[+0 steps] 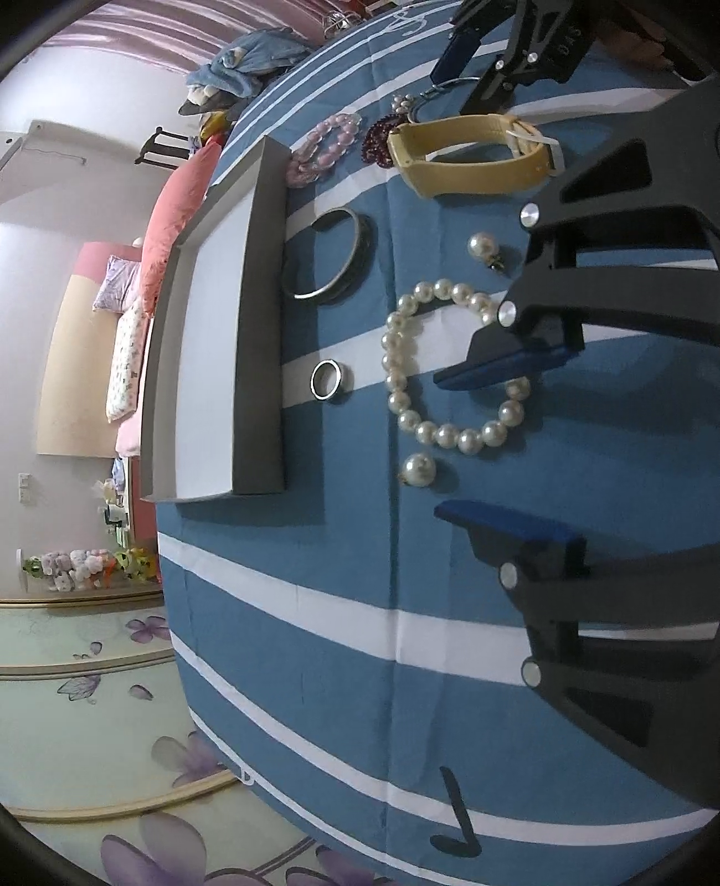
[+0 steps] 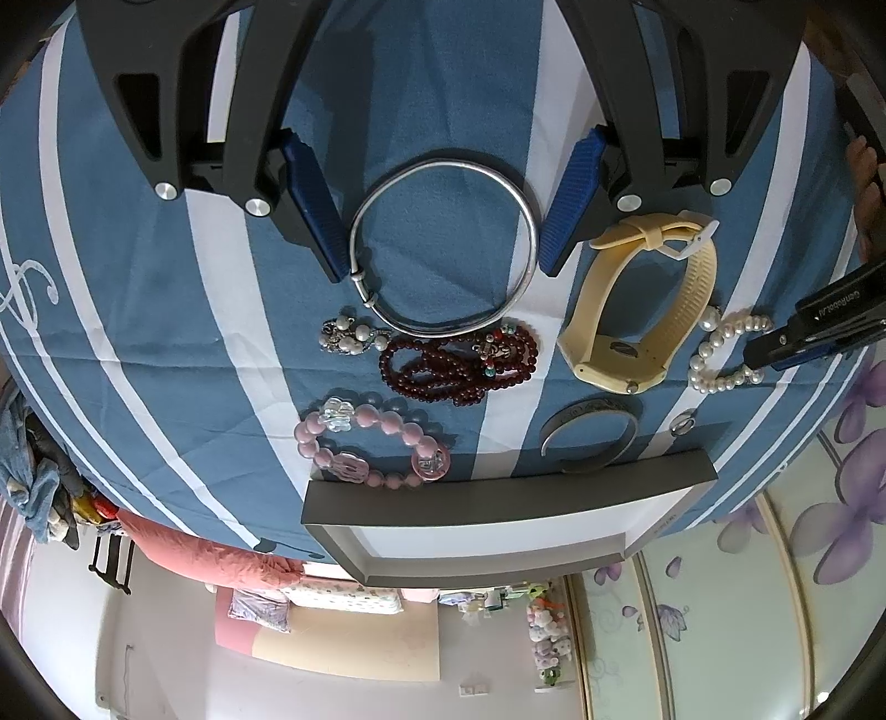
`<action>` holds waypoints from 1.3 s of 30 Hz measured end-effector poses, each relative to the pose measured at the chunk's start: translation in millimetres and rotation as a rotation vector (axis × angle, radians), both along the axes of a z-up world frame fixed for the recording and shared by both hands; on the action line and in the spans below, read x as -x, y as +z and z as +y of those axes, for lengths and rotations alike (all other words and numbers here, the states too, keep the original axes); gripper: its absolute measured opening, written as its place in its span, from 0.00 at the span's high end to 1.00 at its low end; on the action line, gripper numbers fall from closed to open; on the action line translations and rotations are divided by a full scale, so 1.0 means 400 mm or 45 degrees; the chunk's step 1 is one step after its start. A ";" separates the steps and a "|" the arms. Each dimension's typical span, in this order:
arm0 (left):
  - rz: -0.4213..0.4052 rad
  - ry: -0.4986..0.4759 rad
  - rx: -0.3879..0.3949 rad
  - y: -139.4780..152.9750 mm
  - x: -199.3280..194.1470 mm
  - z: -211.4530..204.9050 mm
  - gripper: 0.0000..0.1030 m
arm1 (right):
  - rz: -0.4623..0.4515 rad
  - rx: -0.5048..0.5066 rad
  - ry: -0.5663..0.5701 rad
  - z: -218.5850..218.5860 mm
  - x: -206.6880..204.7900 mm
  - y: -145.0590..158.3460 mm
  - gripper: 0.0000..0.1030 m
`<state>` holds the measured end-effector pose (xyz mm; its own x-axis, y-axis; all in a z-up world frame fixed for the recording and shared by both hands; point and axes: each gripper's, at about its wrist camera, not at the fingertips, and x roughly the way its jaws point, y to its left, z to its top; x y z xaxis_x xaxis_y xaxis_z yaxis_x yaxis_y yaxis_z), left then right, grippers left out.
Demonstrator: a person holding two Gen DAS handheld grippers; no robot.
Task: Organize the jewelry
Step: 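Grasp the silver wire bangle with the right tool while the left tool grasps the pearl bracelet, then carry the bangle and pearl bracelet into the gray tray and open both tools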
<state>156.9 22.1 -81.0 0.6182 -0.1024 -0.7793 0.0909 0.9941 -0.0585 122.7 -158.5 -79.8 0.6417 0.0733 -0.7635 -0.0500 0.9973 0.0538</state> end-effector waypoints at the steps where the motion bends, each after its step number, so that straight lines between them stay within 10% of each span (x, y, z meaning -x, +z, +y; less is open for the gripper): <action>1: 0.003 -0.001 0.003 0.000 0.003 -0.003 0.61 | 0.000 0.001 0.000 0.000 0.000 0.000 0.32; 21: 0.018 -0.049 -0.014 0.002 0.022 -0.032 0.90 | -0.024 -0.070 -0.009 -0.020 0.007 0.002 0.32; 39: -0.343 -0.159 0.049 0.143 0.119 -0.055 0.90 | -0.252 -0.109 0.016 -0.033 0.050 0.081 0.32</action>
<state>109.4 0.3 -23.8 0.7830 -0.2169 -0.5830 0.2295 0.9718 -0.0534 102.8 -171.7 -47.5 0.7773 0.1410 -0.6131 -0.0801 0.9888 0.1259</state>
